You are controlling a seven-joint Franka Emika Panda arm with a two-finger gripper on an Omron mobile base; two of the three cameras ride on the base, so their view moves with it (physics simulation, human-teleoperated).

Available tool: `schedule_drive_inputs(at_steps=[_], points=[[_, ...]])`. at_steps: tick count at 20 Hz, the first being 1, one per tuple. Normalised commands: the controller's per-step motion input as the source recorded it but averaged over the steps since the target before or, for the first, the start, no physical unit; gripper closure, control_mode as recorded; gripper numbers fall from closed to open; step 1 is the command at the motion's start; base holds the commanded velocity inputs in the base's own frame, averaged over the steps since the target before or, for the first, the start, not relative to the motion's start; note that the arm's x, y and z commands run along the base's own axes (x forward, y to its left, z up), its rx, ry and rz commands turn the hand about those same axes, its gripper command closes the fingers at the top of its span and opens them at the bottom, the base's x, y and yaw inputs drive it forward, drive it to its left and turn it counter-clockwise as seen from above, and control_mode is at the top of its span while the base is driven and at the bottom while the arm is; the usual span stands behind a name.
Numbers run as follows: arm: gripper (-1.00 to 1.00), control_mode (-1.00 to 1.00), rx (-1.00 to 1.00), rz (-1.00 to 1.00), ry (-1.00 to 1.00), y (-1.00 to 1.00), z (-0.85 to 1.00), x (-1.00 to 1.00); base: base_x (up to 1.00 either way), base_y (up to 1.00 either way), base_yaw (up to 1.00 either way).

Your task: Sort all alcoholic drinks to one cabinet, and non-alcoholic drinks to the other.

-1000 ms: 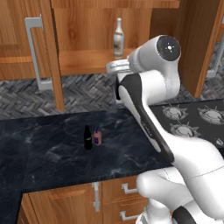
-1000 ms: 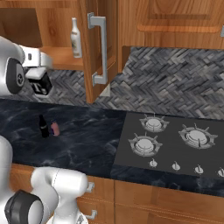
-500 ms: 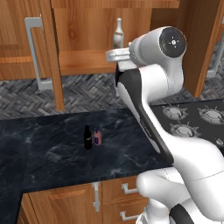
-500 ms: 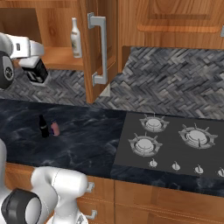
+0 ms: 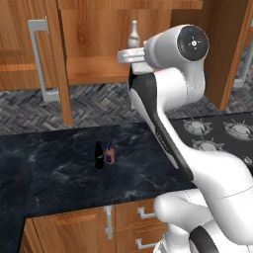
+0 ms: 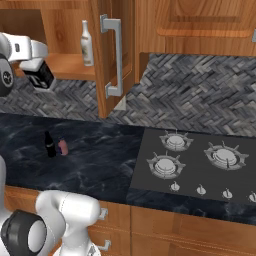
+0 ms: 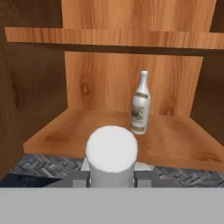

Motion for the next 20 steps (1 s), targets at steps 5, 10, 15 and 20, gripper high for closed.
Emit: schedule_drive_inputs(at_steps=[5,10,15,20], points=[[1.00,-1.00,0.00,0.00,-0.02,0.16,0.01,0.16,0.00,0.00,0.00],[1.00,-1.00,0.00,0.00,-0.06,0.13,0.00,0.23,0.00,0.00,0.00],[1.00,-1.00,0.00,0.00,-0.04,0.07,0.00,0.18,0.00,0.00,0.00],[1.00,-1.00,0.00,0.00,-0.02,0.08,0.00,0.19,0.00,0.00,0.00]])
